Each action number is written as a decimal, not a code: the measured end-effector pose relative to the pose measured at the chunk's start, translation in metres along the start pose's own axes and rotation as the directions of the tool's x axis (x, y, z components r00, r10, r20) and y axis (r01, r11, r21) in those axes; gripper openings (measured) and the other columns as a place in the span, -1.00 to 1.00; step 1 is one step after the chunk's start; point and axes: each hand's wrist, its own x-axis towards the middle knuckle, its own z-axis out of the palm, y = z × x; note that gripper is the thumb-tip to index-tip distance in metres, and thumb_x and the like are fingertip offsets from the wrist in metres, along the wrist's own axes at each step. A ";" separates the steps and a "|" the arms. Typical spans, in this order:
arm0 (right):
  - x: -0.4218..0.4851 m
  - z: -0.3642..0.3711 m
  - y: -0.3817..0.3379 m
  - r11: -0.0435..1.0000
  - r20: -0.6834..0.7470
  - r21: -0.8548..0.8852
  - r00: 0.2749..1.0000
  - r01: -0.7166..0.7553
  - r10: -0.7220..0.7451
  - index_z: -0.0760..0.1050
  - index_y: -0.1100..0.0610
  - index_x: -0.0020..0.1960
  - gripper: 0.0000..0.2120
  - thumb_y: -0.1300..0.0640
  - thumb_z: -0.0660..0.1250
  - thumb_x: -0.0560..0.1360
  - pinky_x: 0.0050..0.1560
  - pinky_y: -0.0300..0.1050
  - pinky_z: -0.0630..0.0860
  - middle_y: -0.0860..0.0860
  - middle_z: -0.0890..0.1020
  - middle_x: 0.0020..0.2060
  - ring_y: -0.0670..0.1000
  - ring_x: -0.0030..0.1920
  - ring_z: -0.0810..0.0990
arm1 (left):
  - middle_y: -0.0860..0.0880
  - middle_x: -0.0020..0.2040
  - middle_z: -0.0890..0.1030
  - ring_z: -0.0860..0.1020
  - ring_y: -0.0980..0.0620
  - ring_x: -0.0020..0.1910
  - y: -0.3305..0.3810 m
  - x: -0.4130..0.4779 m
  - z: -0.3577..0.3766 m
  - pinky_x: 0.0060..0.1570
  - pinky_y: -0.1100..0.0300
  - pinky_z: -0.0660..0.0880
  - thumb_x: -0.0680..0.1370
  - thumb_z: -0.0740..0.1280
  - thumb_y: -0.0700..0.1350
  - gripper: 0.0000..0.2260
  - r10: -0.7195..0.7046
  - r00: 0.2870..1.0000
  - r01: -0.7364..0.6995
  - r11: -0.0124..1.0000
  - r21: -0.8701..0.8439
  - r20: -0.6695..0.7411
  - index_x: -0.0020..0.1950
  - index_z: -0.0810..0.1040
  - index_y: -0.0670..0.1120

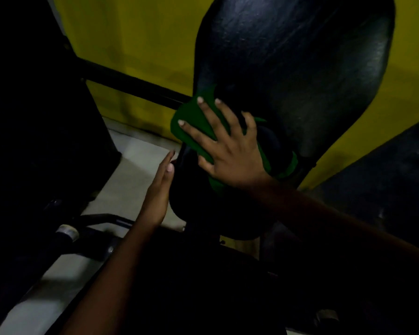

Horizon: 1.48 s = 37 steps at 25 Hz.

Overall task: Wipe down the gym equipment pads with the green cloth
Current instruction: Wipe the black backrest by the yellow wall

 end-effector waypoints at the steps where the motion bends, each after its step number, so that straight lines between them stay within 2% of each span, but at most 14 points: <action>1: -0.006 0.002 -0.005 0.999 0.000 0.001 0.999 0.047 -0.047 0.22 -0.18 0.42 -0.39 -0.09 0.21 0.37 0.22 0.11 0.13 0.05 0.32 0.44 0.09 0.42 0.13 | 0.14 0.37 0.34 0.29 0.16 0.38 -0.004 -0.011 -0.008 0.32 0.23 0.24 0.54 0.10 0.18 -0.56 -0.044 0.997 0.052 0.991 0.125 -0.070 0.42 0.22 0.16; 3: -0.015 0.006 -0.014 0.992 0.021 0.015 0.991 0.128 -0.129 0.23 -0.16 0.42 -0.38 -0.08 0.23 0.36 0.23 0.11 0.13 0.05 0.33 0.43 0.10 0.41 0.15 | 0.02 0.43 0.33 0.27 0.04 0.43 -0.025 -0.045 -0.029 0.36 0.14 0.24 0.51 0.14 0.19 -0.48 -0.073 0.983 0.145 0.870 0.471 -0.167 0.45 0.21 0.10; 6: -0.032 0.013 -0.030 0.976 0.011 0.034 0.976 0.215 -0.216 0.23 -0.13 0.43 -0.38 -0.10 0.22 0.37 0.24 0.13 0.13 0.05 0.34 0.43 0.11 0.42 0.16 | -0.08 0.49 0.24 0.17 -0.09 0.49 -0.058 -0.103 -0.049 0.44 -0.10 0.15 0.42 -0.04 0.43 -0.28 -0.175 0.970 0.237 0.495 0.836 -0.171 0.48 0.14 0.09; 9: -0.051 0.023 -0.047 0.962 0.022 0.043 0.963 0.269 -0.270 0.22 -0.11 0.44 -0.38 -0.09 0.20 0.38 0.26 0.14 0.11 0.05 0.33 0.43 0.11 0.43 0.15 | -0.12 0.52 0.15 0.06 -0.13 0.52 -0.077 -0.137 -0.053 0.44 -0.14 0.05 0.27 -0.39 0.49 -0.07 -0.225 0.952 0.257 0.229 0.939 -0.206 0.50 0.08 0.06; 11: -0.059 0.028 -0.061 0.954 0.026 0.052 0.955 0.295 -0.296 0.22 -0.10 0.43 -0.39 -0.08 0.19 0.38 0.26 0.14 0.11 0.06 0.33 0.43 0.11 0.42 0.15 | -0.12 0.54 0.09 0.05 -0.14 0.52 -0.083 -0.141 -0.053 0.44 -0.13 0.06 0.28 -0.40 0.47 -0.11 -0.227 0.951 0.246 0.145 0.958 -0.210 0.51 0.01 0.09; 17: -0.093 0.041 -0.092 0.891 0.082 -0.015 0.889 0.453 -0.450 0.25 -0.05 0.42 -0.33 -0.17 0.20 0.33 0.30 0.14 0.08 0.04 0.33 0.44 0.09 0.42 0.23 | -0.08 0.53 0.09 0.09 -0.13 0.50 -0.087 -0.137 -0.051 0.41 -0.11 0.13 0.34 -0.33 0.42 -0.22 -0.188 0.959 0.228 0.058 0.972 -0.213 0.50 -0.02 0.12; 20: -0.116 0.040 -0.084 0.824 0.115 -0.024 0.820 0.566 -0.561 0.36 -0.08 0.36 -0.43 -0.12 0.22 0.35 0.24 0.05 0.19 -0.01 0.40 0.39 0.04 0.37 0.38 | -0.09 0.52 0.11 0.09 -0.14 0.50 -0.085 -0.137 -0.051 0.42 -0.13 0.10 0.35 -0.30 0.42 -0.22 -0.192 0.961 0.215 0.053 0.975 -0.201 0.50 0.00 0.11; 23: -0.150 0.042 -0.056 0.813 -0.015 -0.055 0.813 0.580 -0.582 0.40 -0.01 0.32 -0.63 0.10 0.05 0.55 0.19 -0.01 0.31 -0.04 0.43 0.33 0.01 0.32 0.37 | -0.12 0.52 0.14 0.11 -0.15 0.49 -0.086 -0.137 -0.052 0.41 -0.14 0.10 0.37 -0.27 0.42 -0.23 -0.183 0.964 0.210 0.072 0.975 -0.194 0.50 0.04 0.09; 25: -0.172 0.043 -0.029 0.840 -0.156 -0.197 0.830 0.505 -0.535 0.29 0.15 0.39 -0.62 0.15 -0.02 0.61 0.30 0.03 0.32 -0.03 0.42 0.28 0.09 0.38 0.32 | -0.13 0.51 0.14 0.11 -0.16 0.49 -0.085 -0.139 -0.052 0.41 -0.14 0.10 0.36 -0.29 0.42 -0.21 -0.182 0.965 0.204 0.068 0.977 -0.189 0.50 0.03 0.09; 27: -0.168 0.034 -0.011 0.874 -0.283 -0.183 0.827 0.450 -0.485 0.27 0.19 0.40 -0.59 0.14 0.02 0.59 0.33 0.12 0.26 -0.02 0.47 0.20 0.19 0.40 0.26 | -0.13 0.52 0.13 0.11 -0.16 0.49 -0.084 -0.139 -0.052 0.42 -0.14 0.11 0.35 -0.31 0.41 -0.20 -0.172 0.967 0.203 0.060 0.977 -0.190 0.50 0.02 0.09; 29: -0.130 0.020 -0.017 0.862 -0.209 0.016 0.845 0.506 -0.492 0.42 -0.04 0.29 -0.63 0.05 0.16 0.49 0.17 0.08 0.28 -0.05 0.53 0.24 0.09 0.29 0.35 | -0.13 0.52 0.11 0.09 -0.15 0.50 -0.083 -0.137 -0.051 0.42 -0.14 0.10 0.33 -0.33 0.41 -0.19 -0.194 0.961 0.209 0.056 0.976 -0.195 0.51 0.00 0.09; 31: -0.079 0.015 -0.036 0.832 -0.104 0.154 0.846 0.533 -0.523 0.42 -0.11 0.28 -0.55 -0.02 0.26 0.39 0.21 0.08 0.20 -0.01 0.44 0.36 0.10 0.34 0.34 | -0.12 0.53 0.09 0.07 -0.15 0.50 -0.083 -0.138 -0.050 0.42 -0.13 0.08 0.31 -0.33 0.42 -0.18 -0.206 0.955 0.228 0.058 0.972 -0.212 0.51 -0.02 0.10; 34: -0.057 0.028 -0.067 0.815 0.047 0.088 0.815 0.572 -0.577 0.37 -0.06 0.34 -0.39 -0.15 0.33 0.31 0.33 0.14 0.05 0.09 0.33 0.43 0.16 0.43 0.28 | -0.11 0.53 0.09 0.06 -0.14 0.51 -0.084 -0.137 -0.050 0.44 -0.13 0.05 0.30 -0.33 0.43 -0.17 -0.198 0.957 0.227 0.053 0.973 -0.212 0.51 -0.02 0.10; 37: -0.083 0.038 -0.070 0.735 0.103 0.058 0.729 0.675 -0.677 0.35 -0.05 0.35 -0.35 -0.22 0.31 0.31 0.37 0.17 0.00 0.10 0.33 0.43 0.15 0.44 0.27 | -0.10 0.55 0.04 -0.02 -0.11 0.53 -0.083 -0.141 -0.046 0.48 -0.12 -0.07 0.29 -0.36 0.42 -0.15 -0.195 0.958 0.227 0.060 0.972 -0.212 0.51 -0.05 0.08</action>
